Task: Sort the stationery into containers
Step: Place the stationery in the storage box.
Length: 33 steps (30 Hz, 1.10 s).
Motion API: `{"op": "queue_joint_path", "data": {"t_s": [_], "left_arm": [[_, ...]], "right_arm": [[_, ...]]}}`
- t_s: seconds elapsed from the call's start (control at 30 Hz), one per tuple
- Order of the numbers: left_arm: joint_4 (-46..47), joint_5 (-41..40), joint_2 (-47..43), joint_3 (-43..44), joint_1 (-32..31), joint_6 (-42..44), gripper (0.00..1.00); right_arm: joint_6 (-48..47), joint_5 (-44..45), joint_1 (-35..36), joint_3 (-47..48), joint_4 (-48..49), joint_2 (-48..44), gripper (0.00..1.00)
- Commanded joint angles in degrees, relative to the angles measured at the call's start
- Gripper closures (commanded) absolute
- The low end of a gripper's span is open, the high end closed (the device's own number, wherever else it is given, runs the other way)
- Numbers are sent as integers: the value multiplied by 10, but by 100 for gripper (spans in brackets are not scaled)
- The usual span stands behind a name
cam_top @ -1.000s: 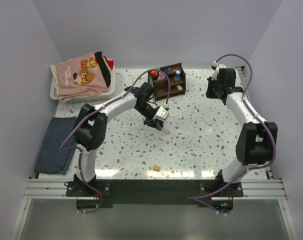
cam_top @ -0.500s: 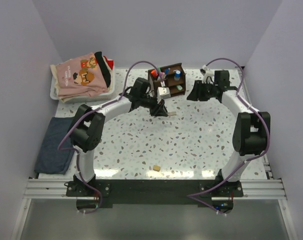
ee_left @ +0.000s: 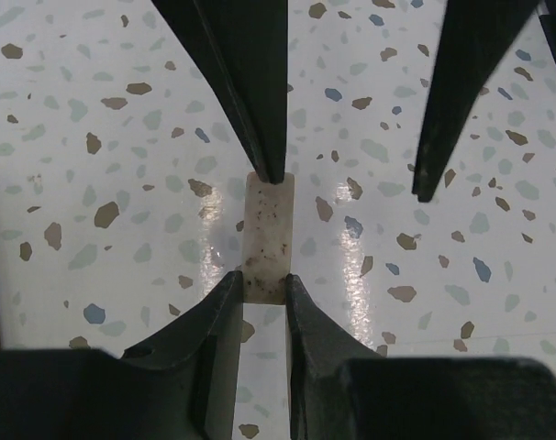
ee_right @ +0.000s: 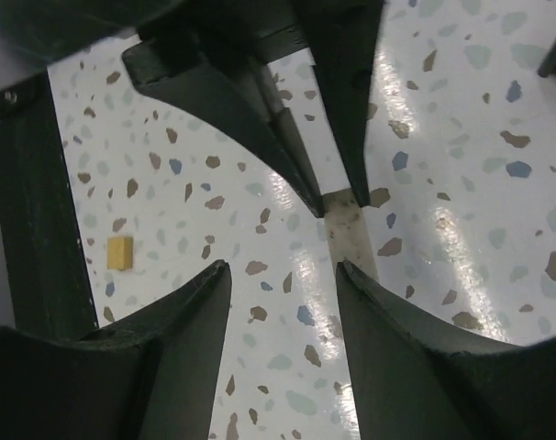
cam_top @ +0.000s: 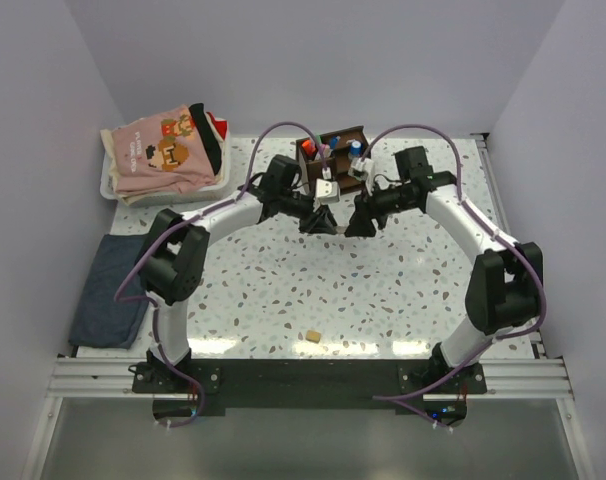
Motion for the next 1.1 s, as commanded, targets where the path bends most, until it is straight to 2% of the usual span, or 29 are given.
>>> {"op": "queue_joint_path", "data": {"t_s": [0.0, 0.13, 0.27, 0.97, 1.07], "left_arm": [[-55, 51, -32, 38, -1, 82, 100], [-94, 39, -44, 38, 0, 148, 100], [-127, 36, -54, 38, 0, 185, 100], [-79, 54, -64, 33, -1, 133, 100], [-79, 56, -62, 32, 0, 130, 100]], "right_arm": [[-168, 30, 20, 37, -96, -9, 47], [-258, 61, 26, 71, -149, 10, 47], [-262, 75, 26, 80, -145, 21, 48], [-206, 98, 59, 75, -95, 41, 46], [-197, 102, 62, 72, -84, 43, 49]]}}
